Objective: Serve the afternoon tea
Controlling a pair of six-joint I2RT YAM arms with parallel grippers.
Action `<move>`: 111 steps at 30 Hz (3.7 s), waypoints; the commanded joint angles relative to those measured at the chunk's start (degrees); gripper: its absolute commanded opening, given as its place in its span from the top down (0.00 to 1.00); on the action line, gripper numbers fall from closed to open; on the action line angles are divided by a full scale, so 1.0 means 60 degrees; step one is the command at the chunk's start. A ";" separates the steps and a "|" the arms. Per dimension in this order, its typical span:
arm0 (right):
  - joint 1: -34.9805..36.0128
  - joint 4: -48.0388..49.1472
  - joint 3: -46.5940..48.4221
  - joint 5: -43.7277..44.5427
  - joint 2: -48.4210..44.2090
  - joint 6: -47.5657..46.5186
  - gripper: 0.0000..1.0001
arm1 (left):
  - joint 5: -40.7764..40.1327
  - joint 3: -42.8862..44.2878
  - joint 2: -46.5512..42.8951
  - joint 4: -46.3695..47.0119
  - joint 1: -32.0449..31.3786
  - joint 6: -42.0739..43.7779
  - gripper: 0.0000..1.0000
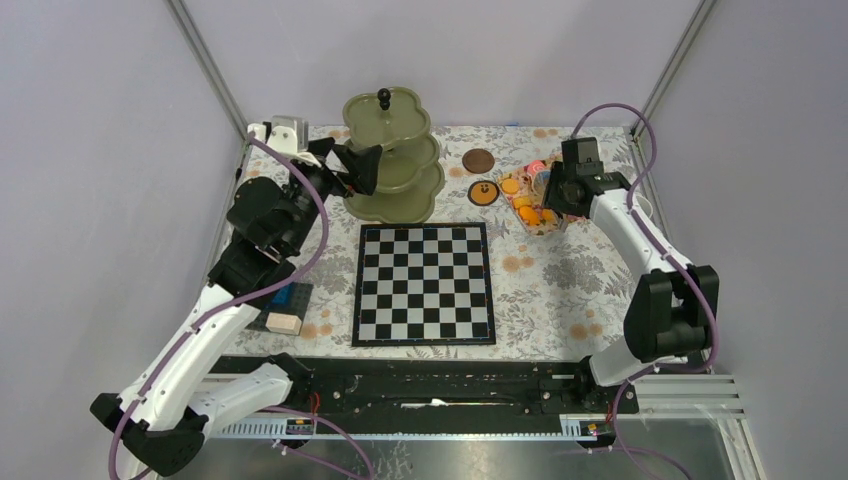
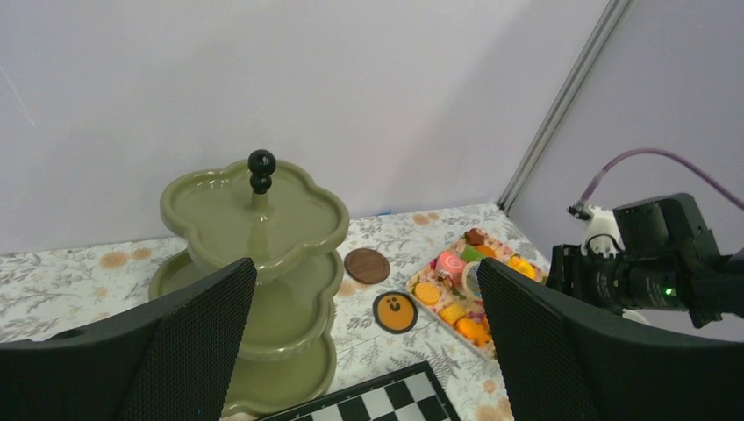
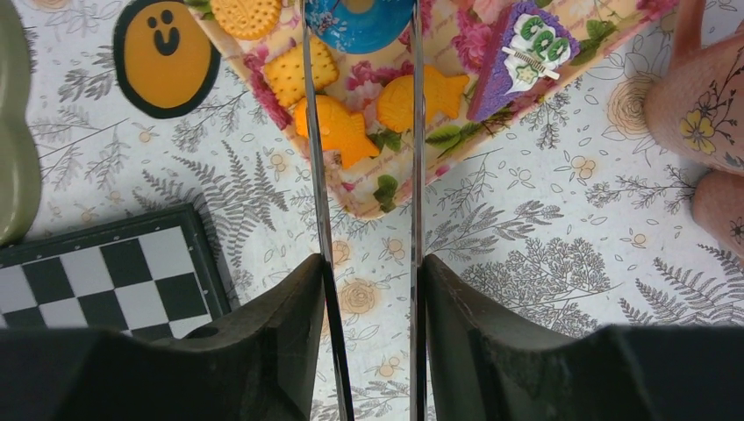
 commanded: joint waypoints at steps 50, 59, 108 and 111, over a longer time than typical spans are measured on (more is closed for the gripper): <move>0.3335 0.2669 0.3609 -0.2451 0.4169 0.1602 0.39 | -0.0468 -0.1037 -0.0831 0.0162 -0.0012 0.0519 0.01; 0.3309 0.2726 0.2865 -0.2286 0.3345 0.1709 0.39 | -0.0412 -0.1007 -0.0759 0.0166 -0.0009 0.0487 0.01; -0.1153 0.0947 -0.0641 -0.0013 -0.0781 0.2696 0.46 | -0.0354 0.1146 0.0312 -0.0957 -0.0013 0.0377 0.01; -0.1142 0.0888 -0.0332 -0.0064 -0.0503 0.2763 0.46 | 0.0123 0.1389 0.0358 -0.0926 -0.0013 0.0208 0.01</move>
